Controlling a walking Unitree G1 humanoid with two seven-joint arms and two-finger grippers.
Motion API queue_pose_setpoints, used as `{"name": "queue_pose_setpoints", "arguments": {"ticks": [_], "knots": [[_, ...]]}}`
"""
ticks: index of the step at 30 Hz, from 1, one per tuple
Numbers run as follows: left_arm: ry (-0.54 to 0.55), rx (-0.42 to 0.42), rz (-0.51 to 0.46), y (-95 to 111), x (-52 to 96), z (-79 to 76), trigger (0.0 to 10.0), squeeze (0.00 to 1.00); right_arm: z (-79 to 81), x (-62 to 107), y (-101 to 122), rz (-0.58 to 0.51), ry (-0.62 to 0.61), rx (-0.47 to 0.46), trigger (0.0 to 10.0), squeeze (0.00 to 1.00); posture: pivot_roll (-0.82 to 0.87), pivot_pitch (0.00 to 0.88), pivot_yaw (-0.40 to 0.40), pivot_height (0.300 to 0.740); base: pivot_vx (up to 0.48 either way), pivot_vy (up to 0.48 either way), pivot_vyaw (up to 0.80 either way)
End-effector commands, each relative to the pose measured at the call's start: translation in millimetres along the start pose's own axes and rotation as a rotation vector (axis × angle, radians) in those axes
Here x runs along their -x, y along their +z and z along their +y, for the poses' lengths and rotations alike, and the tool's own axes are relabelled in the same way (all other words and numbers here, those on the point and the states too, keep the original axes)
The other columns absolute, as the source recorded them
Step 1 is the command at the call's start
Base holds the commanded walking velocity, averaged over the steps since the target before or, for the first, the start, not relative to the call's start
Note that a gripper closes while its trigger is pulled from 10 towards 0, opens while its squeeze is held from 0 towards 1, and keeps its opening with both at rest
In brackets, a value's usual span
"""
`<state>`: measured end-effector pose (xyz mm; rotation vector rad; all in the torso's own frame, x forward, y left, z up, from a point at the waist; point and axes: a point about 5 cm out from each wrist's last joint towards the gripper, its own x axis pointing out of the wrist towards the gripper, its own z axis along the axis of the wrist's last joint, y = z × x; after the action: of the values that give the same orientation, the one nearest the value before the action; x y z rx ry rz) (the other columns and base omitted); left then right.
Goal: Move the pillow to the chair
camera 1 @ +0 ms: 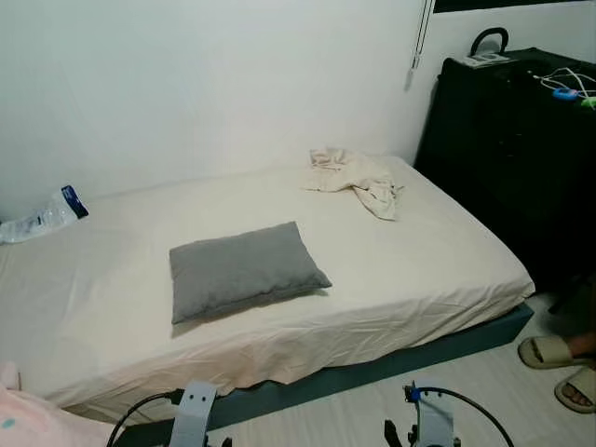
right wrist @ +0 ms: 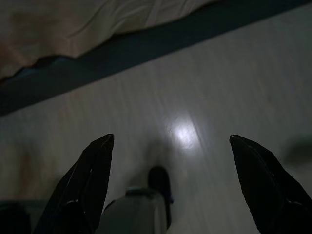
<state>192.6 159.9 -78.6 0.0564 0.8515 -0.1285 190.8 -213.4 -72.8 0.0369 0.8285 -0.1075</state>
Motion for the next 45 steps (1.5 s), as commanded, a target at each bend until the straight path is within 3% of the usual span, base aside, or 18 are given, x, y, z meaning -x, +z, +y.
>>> {"name": "queue_pose_setpoints", "arguments": {"ticks": [1, 4, 6, 17, 20, 24, 29, 30, 36, 45], "knots": [[0.011, 0.0, 0.021, -1.9, 0.3, 4.2, 10.0, 0.0, 3.9, 1.1, -8.5, 0.038, 0.002, -0.02, 10.0, 0.0, -0.12, 0.0, 0.069, 0.74, 0.0, 0.0, 0.0], [-0.02, 0.008, -0.03, 8.5, -2.0, -1.2, 10.0, 0.0, 23.8, 1.4, -12.9, 0.035, 0.093, -0.038, 10.0, 0.0, -0.11, 0.0, 0.074, 0.74, 0.0, 0.0, 0.0], [-0.033, -0.005, -0.052, 11.6, -2.2, -2.3, 10.0, 0.0, 33.6, 2.4, -16.3, 0.039, 0.139, 0.003, 10.0, 0.0, -0.11, 0.0, 0.073, 0.74, 0.0, 0.0, 0.0], [-0.017, 0.024, -0.138, 2.3, 7.3, 11.0, 10.0, 0.0, 34.2, 10.0, -31.1, 0.021, 0.184, 0.027, 10.0, 0.0, -0.02, 0.0, 0.039, 0.74, 0.0, 0.0, 0.0], [0.002, 0.035, -0.112, -12.3, 12.7, 16.6, 10.0, 0.0, 32.0, 14.6, -46.3, 0.083, 0.183, 0.047, 10.0, 0.0, -0.01, 0.0, 0.028, 0.74, 0.0, 0.0, 0.0], [0.016, 0.042, -0.104, -15.1, 13.6, 18.2, 10.0, 0.0, 29.8, 16.5, -53.4, 0.119, 0.165, 0.04, 10.0, 0.0, -0.01, 0.0, 0.029, 0.74, 0.0, 0.0, 0.0], [0.032, 0.042, -0.077, -18.8, 14.2, 22.1, 10.0, 0.0, 26.1, 21.2, -67.4, 0.181, 0.12, -0.023, 10.0, 0.0, 0.01, 0.0, 0.033, 0.74, 0.0, 0.0, 0.0], [0.021, 0.039, -0.023, -27.2, 15.2, 21.7, 10.0, 0.0, 24.1, 22.8, -71.7, 0.199, 0.095, -0.067, 10.0, 0.0, 0.0, 0.0, 0.051, 0.74, 0.0, 0.0, 0.0], [0.025, 0.056, 0.056, -40.0, 17.7, 22.8, 10.0, 0.0, 20.4, 24.9, -76.9, 0.22, 0.057, -0.123, 10.0, 0.0, -0.03, 0.0, 0.064, 0.74, 0.0, 0.0, 0.0], [0.024, 0.072, 0.079, -43.0, 17.6, 20.8, 10.0, 0.0, 22.8, 27.5, -83.2, 0.242, 0.053, -0.131, 10.0, 0.0, -0.03, 0.0, 0.054, 0.74, 0.0, 0.0, 0.0]]}}
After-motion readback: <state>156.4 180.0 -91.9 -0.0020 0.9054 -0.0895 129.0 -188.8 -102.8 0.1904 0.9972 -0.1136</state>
